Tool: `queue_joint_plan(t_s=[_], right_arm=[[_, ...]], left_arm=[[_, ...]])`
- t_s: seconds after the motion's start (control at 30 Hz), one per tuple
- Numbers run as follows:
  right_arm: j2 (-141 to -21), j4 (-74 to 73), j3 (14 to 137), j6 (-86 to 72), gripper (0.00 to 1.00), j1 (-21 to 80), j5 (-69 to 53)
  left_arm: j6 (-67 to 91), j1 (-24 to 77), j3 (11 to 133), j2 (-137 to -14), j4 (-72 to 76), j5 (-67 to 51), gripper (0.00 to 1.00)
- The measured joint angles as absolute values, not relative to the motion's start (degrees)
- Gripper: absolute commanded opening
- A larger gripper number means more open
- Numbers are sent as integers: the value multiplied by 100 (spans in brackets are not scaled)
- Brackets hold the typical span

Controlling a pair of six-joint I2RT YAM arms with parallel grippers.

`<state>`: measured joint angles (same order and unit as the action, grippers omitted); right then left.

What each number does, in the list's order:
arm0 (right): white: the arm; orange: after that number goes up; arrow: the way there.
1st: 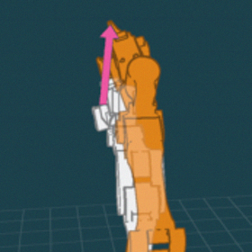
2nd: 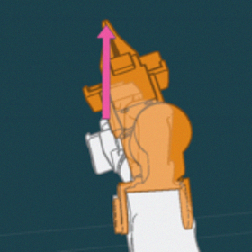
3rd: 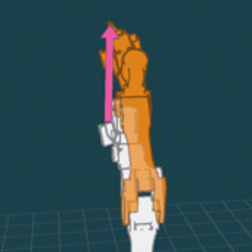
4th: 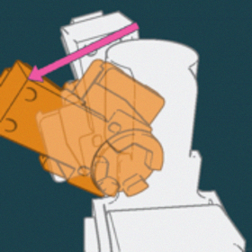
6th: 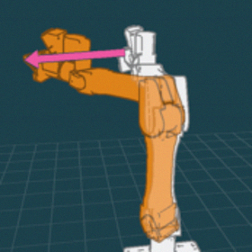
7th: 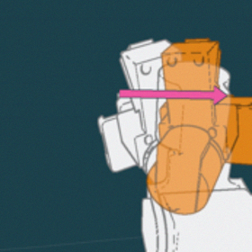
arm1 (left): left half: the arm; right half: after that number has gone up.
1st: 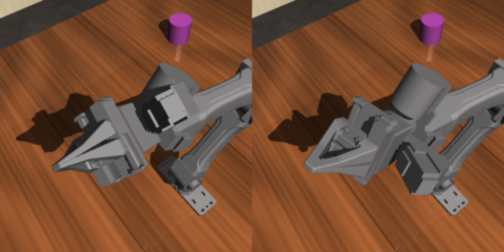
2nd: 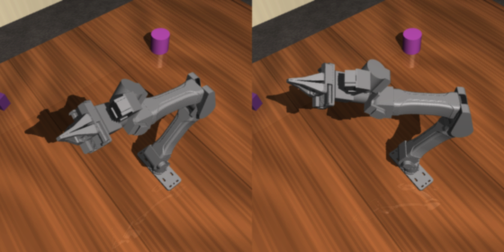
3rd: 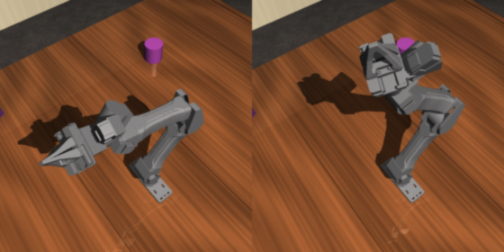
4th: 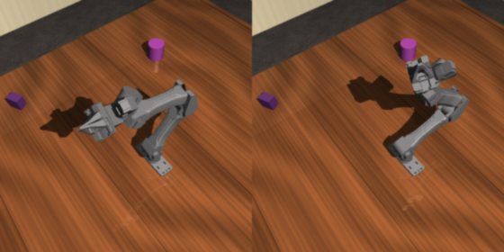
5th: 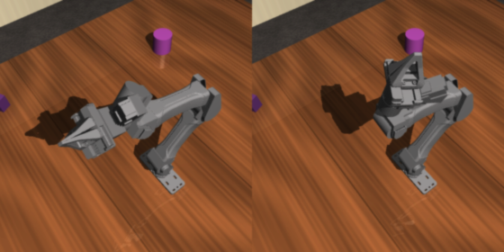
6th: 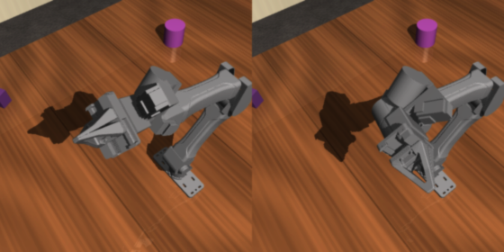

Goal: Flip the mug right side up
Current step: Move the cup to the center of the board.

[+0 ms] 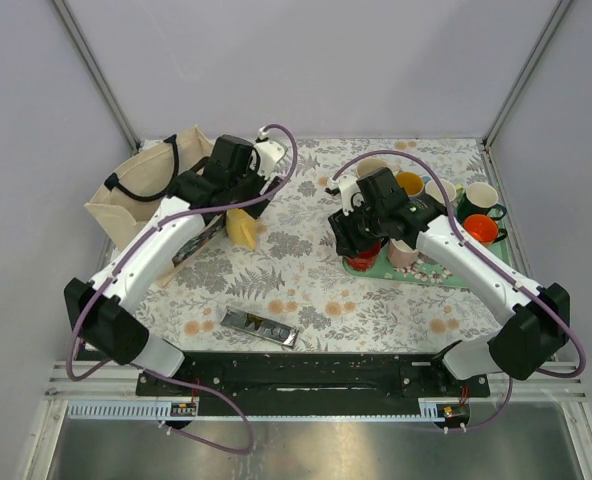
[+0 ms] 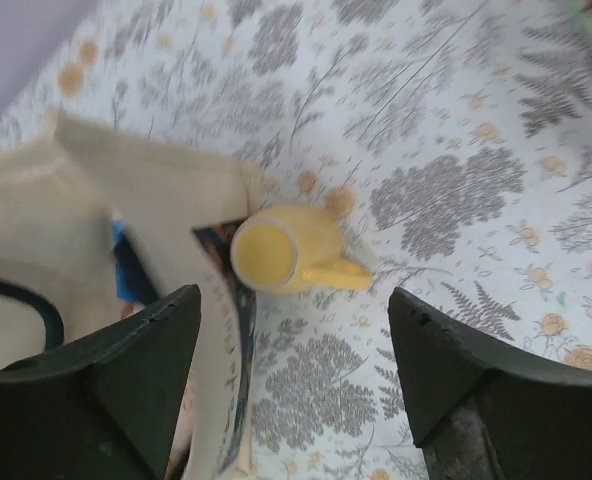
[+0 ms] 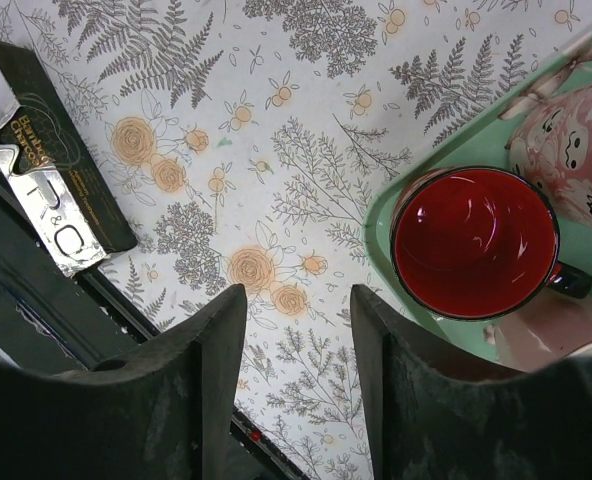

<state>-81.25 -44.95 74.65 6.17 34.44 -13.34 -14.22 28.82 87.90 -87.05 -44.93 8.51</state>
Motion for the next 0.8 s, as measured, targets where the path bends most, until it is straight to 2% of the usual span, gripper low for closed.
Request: queue_joint_plan(t_s=[0.17, 0.27, 0.53, 0.8], right_arm=[[-8141, -4486, 7467, 624, 54, 3439, -1444], [-8208, -4488, 7509, 624, 54, 3439, -1503], [-8278, -4512, 7535, 670, 54, 3437, -1774], [-8259, -4530, 7343, 742, 54, 3437, -1839]], left_arm=[[-2003, 3111, 8558, -8355, -4018, 21, 79], [-2075, 3127, 8538, -8667, -3975, -132, 79], [-1559, 2534, 8882, -10348, -4283, 338, 81], [-1160, 1957, 9166, -10510, -4576, 744, 81]])
